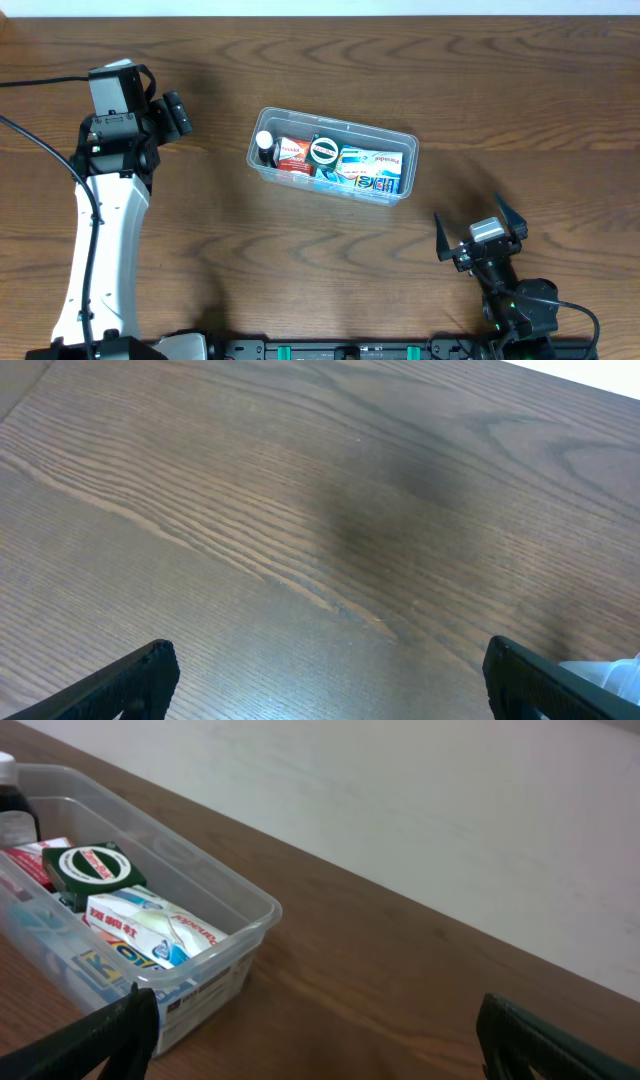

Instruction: Pack container

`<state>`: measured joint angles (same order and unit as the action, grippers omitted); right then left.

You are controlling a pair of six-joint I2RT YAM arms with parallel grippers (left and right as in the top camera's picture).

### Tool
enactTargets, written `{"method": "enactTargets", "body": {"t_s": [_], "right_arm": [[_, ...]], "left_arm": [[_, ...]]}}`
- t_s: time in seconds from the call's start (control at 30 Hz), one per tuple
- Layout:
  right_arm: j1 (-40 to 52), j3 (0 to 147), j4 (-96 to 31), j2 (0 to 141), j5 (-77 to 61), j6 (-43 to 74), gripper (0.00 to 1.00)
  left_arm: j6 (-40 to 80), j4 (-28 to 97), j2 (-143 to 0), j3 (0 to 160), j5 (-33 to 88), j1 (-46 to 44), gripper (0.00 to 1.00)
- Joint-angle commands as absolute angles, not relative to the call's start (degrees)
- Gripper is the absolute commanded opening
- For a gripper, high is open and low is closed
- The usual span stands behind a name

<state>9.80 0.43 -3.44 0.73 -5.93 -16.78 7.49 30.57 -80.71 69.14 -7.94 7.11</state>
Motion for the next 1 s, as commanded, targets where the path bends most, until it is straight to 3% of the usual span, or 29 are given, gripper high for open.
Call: {"method": "enactTargets", "body": {"t_s": [0.0,0.97], "right_arm": [[9.02,0.32,-3.68,0.64,-6.02,-17.41,0.99],[9.02,0.32,-3.68,0.64,-6.02,-17.41,0.99]], "left_arm": [[7.18,30.55,-81.3,70.0,-8.62,7.33,0.98],[8.16,34.02,-77.54,69.6,-6.55,6.57,0.98]]}}
